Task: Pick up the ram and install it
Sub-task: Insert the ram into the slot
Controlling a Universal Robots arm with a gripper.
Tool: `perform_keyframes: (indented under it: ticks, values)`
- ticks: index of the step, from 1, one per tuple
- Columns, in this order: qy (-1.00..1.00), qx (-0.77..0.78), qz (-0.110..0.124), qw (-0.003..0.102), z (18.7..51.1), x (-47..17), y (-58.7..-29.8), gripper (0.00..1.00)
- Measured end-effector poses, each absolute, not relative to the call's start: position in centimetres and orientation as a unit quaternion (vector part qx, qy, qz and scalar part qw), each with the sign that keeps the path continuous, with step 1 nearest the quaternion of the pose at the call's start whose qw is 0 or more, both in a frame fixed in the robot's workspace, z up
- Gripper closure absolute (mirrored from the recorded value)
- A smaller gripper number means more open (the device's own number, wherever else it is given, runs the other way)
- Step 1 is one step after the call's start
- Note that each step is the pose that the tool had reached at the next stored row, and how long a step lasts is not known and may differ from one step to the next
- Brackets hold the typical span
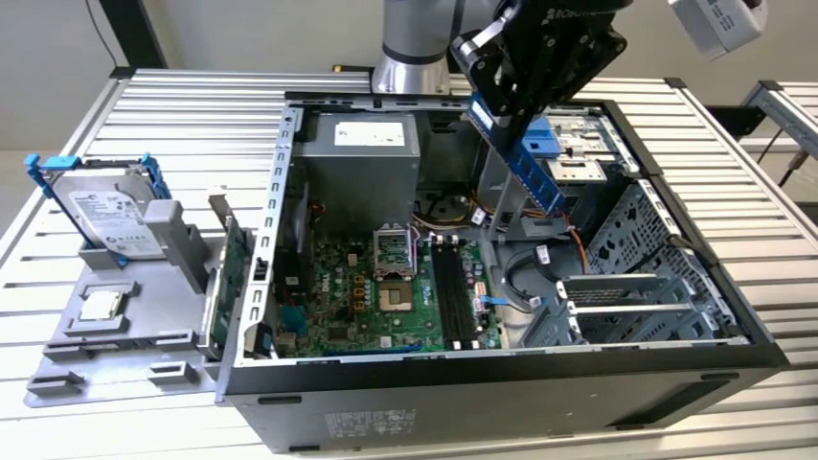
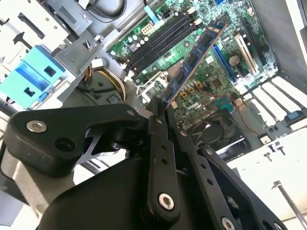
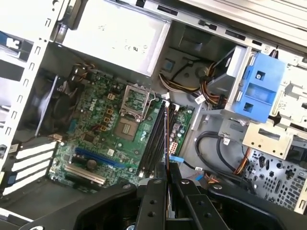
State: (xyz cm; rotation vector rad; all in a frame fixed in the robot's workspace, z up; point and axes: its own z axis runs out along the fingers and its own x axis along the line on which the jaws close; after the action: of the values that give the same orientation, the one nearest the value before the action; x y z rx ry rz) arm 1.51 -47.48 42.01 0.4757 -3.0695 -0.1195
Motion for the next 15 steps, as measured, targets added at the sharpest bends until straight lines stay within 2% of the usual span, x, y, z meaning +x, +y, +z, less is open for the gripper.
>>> perform_keyframes:
  ticks: [15]
  values:
    - [-0.994, 0.102, -0.039, 0.015, 41.93, 1.51, -47.48, 1.00]
